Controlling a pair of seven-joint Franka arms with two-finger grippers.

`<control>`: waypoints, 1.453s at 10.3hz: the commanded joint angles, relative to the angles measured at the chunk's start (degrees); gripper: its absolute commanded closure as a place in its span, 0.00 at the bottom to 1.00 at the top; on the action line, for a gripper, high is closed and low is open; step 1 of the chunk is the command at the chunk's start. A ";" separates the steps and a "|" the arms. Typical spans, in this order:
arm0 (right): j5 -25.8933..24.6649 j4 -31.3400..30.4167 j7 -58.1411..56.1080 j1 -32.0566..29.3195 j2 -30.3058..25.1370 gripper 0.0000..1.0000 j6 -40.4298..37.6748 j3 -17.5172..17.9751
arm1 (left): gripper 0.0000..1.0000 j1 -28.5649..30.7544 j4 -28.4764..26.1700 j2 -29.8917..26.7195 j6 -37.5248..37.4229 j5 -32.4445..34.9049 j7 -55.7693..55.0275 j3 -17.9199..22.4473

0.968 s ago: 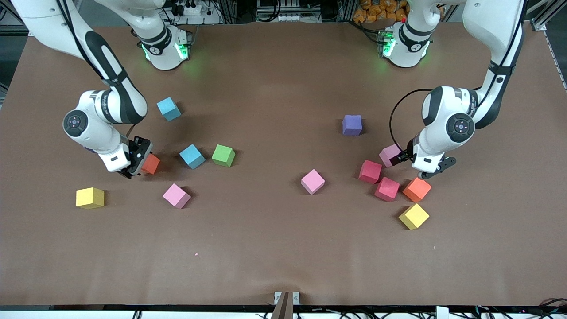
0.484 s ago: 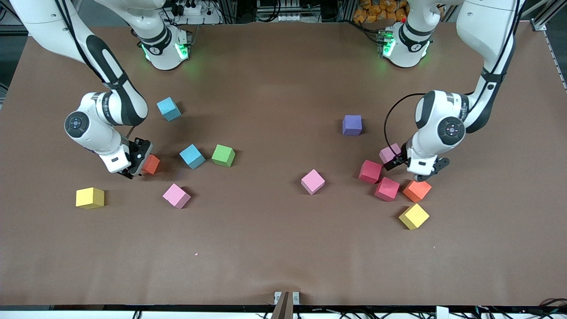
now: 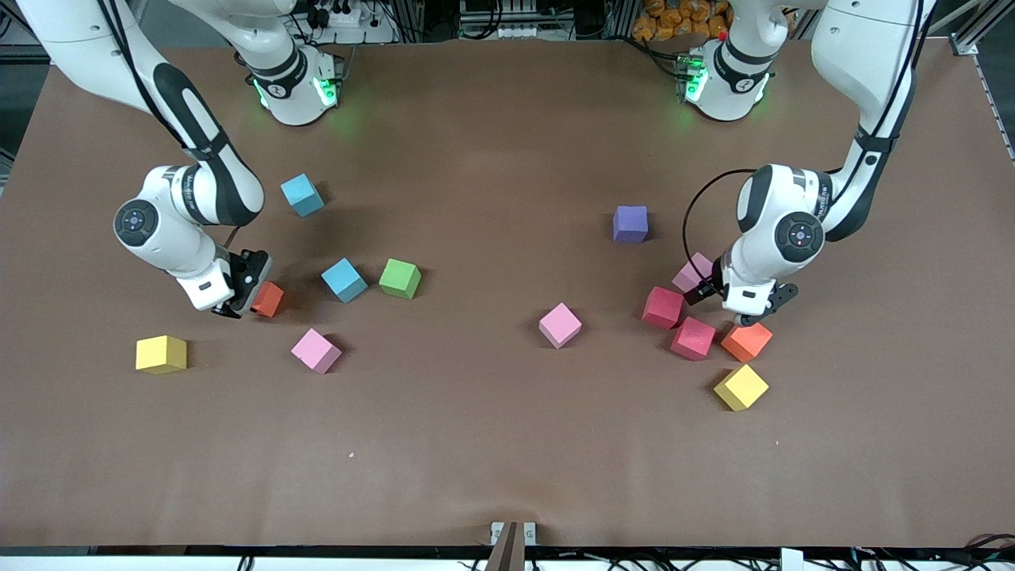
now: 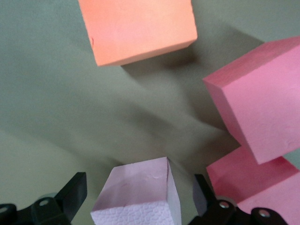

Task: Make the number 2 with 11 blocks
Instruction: 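Close the right gripper on the orange cube while the left gripper grasps lavender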

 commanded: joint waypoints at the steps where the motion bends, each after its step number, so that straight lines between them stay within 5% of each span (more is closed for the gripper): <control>1: -0.23 -0.46 -1.70 -1.40 -1.32 0.50 0.31 0.49 | 0.00 -0.15 0.00 -0.72 -1.40 0.35 -1.38 -0.04; 10: -0.14 -0.02 -3.64 -1.67 -2.46 0.50 -0.13 -0.21 | 0.00 -2.87 -1.85 -0.46 -1.40 0.53 -10.08 -0.21; 11: -0.14 -0.02 -3.46 -1.84 -4.21 0.50 -2.40 -0.21 | 0.62 -3.13 -1.85 -0.63 -1.49 0.53 -10.17 -0.21; 12: -0.14 0.67 -2.76 -2.02 -6.05 0.50 -6.42 -0.21 | 0.91 -3.31 -1.85 -0.72 -1.84 0.53 -10.61 -0.21; 13: -0.23 2.16 -2.32 -2.02 -7.72 0.50 -10.99 -0.21 | 1.00 -3.31 -1.50 -1.33 -3.15 0.70 -10.96 -0.21; 15: -0.40 5.33 -3.11 -2.37 -7.74 0.58 -15.24 -1.00 | 1.00 -3.31 -0.97 -5.53 -7.44 0.79 -11.05 -0.30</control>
